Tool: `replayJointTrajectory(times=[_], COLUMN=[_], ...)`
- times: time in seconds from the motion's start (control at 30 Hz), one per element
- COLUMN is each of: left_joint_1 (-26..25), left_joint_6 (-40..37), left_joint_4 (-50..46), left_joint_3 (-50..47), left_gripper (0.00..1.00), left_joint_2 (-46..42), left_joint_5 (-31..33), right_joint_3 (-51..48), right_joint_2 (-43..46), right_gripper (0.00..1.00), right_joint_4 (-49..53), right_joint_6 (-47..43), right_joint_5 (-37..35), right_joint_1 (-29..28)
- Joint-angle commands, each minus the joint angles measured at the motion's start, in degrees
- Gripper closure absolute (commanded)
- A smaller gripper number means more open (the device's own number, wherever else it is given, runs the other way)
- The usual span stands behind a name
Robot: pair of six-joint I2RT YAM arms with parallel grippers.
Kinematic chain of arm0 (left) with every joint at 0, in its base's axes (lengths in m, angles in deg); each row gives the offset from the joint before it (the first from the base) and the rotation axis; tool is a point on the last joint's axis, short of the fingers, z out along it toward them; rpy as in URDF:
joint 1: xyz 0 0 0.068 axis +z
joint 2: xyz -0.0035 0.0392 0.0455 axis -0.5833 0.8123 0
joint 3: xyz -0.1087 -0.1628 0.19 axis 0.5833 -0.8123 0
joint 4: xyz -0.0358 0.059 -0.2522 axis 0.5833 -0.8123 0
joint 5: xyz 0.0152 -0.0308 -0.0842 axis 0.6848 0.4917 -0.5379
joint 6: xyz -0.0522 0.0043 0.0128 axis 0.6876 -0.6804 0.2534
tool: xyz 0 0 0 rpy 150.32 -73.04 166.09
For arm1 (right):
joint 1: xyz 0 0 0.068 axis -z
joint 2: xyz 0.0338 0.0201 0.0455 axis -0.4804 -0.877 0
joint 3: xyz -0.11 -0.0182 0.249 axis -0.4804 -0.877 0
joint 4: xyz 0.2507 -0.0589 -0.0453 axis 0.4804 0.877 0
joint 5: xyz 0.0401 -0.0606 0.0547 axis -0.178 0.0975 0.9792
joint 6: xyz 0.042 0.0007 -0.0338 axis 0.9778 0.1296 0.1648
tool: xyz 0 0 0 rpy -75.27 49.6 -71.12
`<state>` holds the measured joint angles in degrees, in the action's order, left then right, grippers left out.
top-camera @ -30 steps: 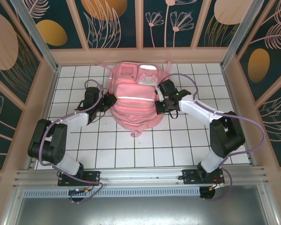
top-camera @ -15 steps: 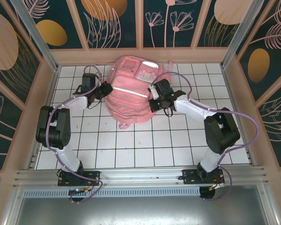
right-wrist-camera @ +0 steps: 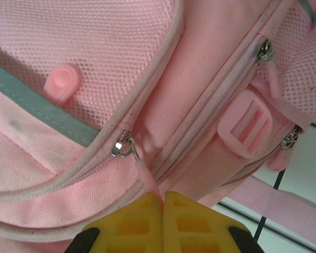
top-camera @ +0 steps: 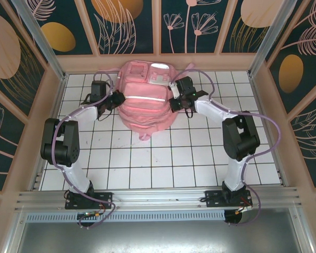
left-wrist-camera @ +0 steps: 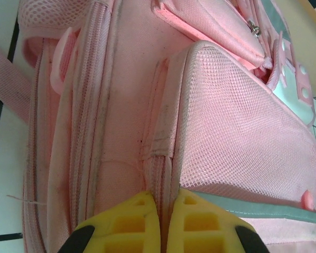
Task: Pack the student bag
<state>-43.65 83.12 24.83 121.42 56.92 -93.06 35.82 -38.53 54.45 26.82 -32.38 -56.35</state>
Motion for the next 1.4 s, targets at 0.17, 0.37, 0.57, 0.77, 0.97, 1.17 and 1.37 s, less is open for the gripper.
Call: replayJointTrajectory(times=[0.17,0.37,0.57,0.77,0.97,1.17,1.37], left_joint_1=[2.21,2.43,2.43,2.43,1.47,-7.4,-13.66], left_joint_6=[-2.79,-2.9,-2.09,0.21,16.01,31.5,46.41], left_joint_4=[-2.03,-2.99,-3.46,-7.99,6.26,19.87,28.24], left_joint_3=[2.41,3.08,3.73,4.68,-8.42,-21.55,-32.32], left_gripper=[1.0,0.98,0.84,0.43,0.29,0.28,0.27], left_joint_2=[1.25,1.61,1.51,-2.18,-14.61,-20.67,-22.38], left_joint_5=[1.88,1.66,0.69,0.8,-3.89,3.14,10.71], right_joint_3=[5.0,3.13,4.28,3.59,-0.25,-1.58,-0.49], right_joint_2=[-1.86,-0.07,-2.15,-0.23,-0.02,-1.67,-3.1], right_gripper=[0.94,0.58,0.58,0.59,0.58,0.58,0.6], right_joint_4=[-0.27,-0.01,0.31,0.01,-3.13,-5.61,-8.19], right_joint_6=[-1.86,-2.9,-4.17,-2.08,-0.86,-1.01,-1.24], right_joint_5=[-1.6,4.8,6.1,12.07,14.64,14.62,16.64], right_joint_1=[2.39,2.89,2.86,2.06,2.32,2.74,3.4])
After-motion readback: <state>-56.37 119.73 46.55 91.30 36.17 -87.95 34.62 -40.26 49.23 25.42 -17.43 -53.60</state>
